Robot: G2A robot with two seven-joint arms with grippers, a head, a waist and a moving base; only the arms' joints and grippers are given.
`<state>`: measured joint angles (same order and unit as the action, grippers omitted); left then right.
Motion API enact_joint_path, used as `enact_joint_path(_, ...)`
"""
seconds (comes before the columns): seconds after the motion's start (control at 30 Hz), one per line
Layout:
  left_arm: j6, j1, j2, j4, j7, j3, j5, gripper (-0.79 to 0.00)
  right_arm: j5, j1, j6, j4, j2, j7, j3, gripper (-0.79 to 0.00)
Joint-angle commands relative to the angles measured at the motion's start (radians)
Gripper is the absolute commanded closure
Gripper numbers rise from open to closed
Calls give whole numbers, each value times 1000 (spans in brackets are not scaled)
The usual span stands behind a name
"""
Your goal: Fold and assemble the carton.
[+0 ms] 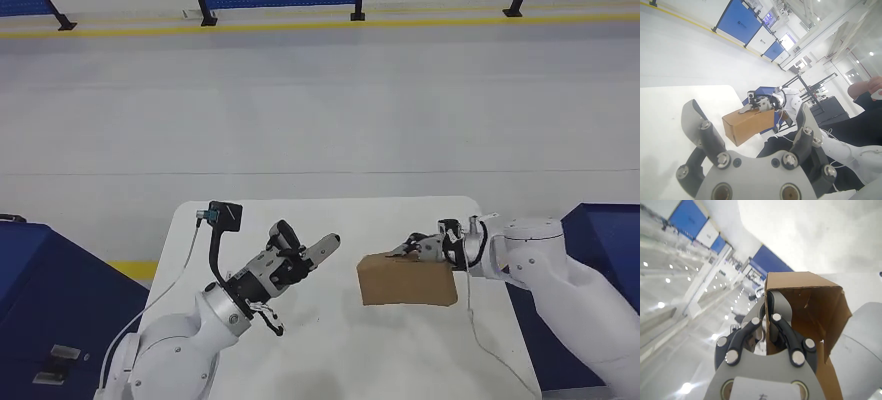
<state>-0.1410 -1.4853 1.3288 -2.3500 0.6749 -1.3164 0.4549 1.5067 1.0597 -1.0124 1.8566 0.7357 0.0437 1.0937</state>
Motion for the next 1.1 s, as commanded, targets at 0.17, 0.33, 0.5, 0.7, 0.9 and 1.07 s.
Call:
enact_joint_path(0.17,0,0,0,0,0,0,0,-785,626,-114,275,73,62,1039,-201,0)
enact_joint_path(0.33,0,0,0,0,0,0,0,-785,930,-349,582,49,107,1347,-444,0)
enact_joint_path(0.5,0,0,0,0,0,0,0,-785,1032,-552,656,-83,180,1420,-648,0)
enact_joint_path(0.7,0,0,0,0,0,0,0,-785,969,-666,553,-247,282,1316,-794,0)
enact_joint_path(0.9,0,0,0,0,0,0,0,-785,952,-659,514,-413,371,1251,-862,0)
enact_joint_path(1.07,0,0,0,0,0,0,0,-785,934,-652,501,-522,434,1230,-893,-126)
